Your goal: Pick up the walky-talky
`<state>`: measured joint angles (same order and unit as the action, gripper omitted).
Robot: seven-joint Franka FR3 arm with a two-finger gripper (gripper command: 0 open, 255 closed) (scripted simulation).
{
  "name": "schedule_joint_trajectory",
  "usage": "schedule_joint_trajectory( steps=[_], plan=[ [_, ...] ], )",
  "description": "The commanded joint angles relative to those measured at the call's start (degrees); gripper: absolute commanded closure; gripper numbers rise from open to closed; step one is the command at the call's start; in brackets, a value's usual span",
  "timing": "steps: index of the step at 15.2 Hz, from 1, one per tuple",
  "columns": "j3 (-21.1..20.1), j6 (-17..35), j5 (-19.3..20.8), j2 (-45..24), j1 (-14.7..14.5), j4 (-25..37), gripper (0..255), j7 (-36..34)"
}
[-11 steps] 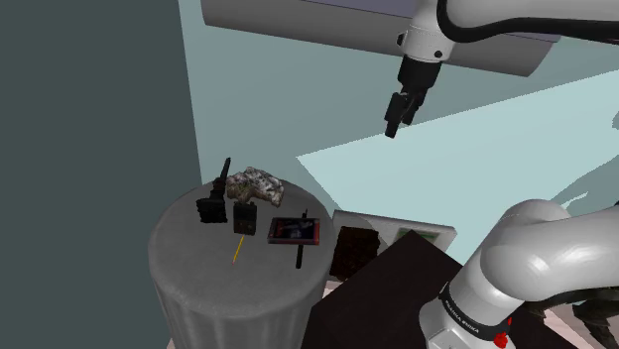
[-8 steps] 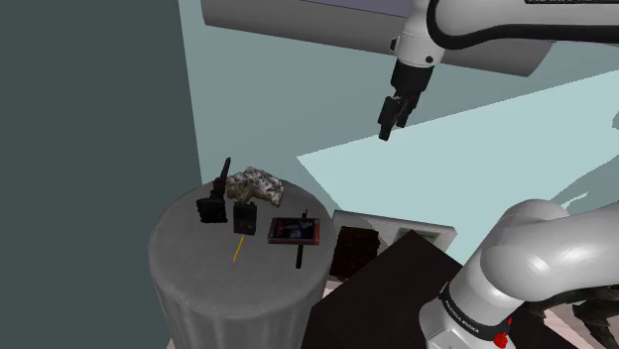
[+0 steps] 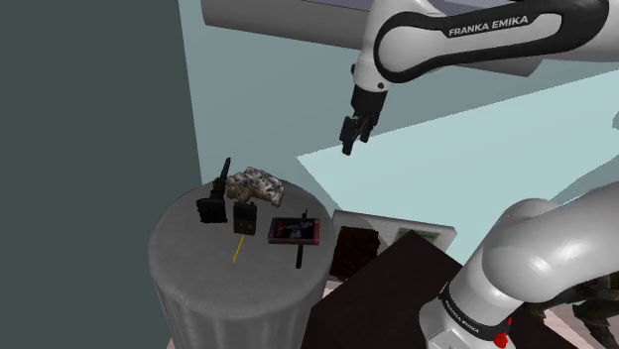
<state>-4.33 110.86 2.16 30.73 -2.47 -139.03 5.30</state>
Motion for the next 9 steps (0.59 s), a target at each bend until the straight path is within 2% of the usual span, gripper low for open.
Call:
schedule_joint_trajectory(
  steps=[1, 9],
  plan=[
    [-0.29, 3.82, -0.40, -3.85, -0.29, 0.22, 0, -0.15],
    [-2.19, 15.61, -1.49, -20.28, -1.61, 5.29, 0, -1.33]
  ],
)
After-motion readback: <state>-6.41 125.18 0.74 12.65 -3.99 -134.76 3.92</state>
